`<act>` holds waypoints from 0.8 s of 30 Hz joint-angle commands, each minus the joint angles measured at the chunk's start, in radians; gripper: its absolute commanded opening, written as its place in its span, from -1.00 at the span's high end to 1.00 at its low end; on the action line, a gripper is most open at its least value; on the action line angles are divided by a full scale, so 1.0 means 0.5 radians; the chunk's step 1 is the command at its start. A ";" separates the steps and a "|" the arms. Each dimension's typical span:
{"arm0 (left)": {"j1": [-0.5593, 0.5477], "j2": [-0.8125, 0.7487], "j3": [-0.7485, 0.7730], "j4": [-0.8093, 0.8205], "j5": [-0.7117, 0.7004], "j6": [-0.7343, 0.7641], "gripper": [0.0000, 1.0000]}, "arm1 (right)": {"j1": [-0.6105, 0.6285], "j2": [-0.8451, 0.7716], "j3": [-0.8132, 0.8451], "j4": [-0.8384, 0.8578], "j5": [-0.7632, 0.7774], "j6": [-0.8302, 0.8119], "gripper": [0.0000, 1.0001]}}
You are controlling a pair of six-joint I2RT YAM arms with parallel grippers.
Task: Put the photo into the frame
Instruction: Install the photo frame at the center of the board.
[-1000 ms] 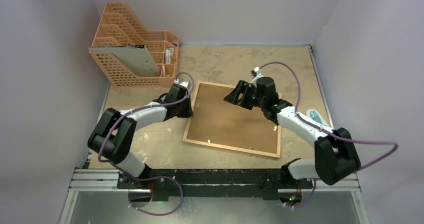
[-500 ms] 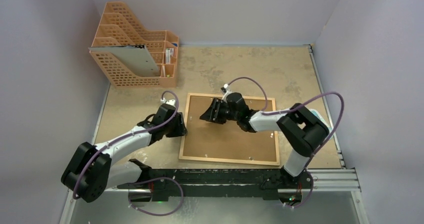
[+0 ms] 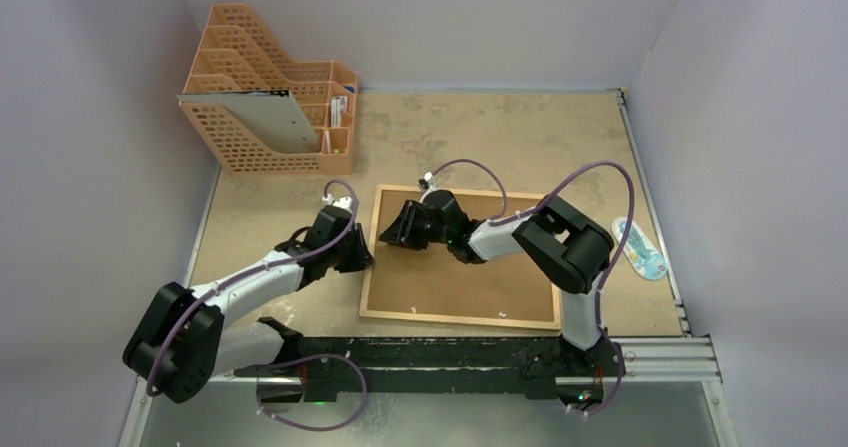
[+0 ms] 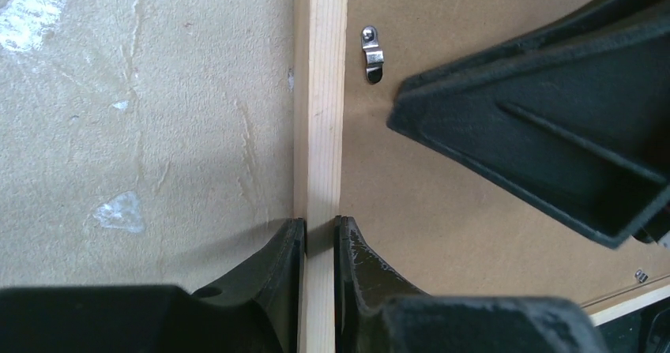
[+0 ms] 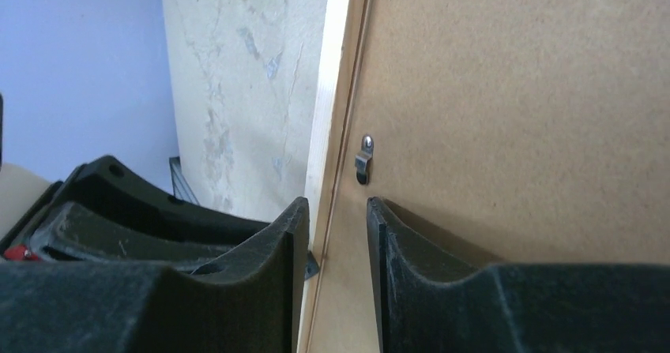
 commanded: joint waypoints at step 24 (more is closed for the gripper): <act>-0.003 0.057 -0.019 0.003 0.092 0.016 0.90 | 0.004 0.132 0.157 0.079 -0.102 0.110 0.25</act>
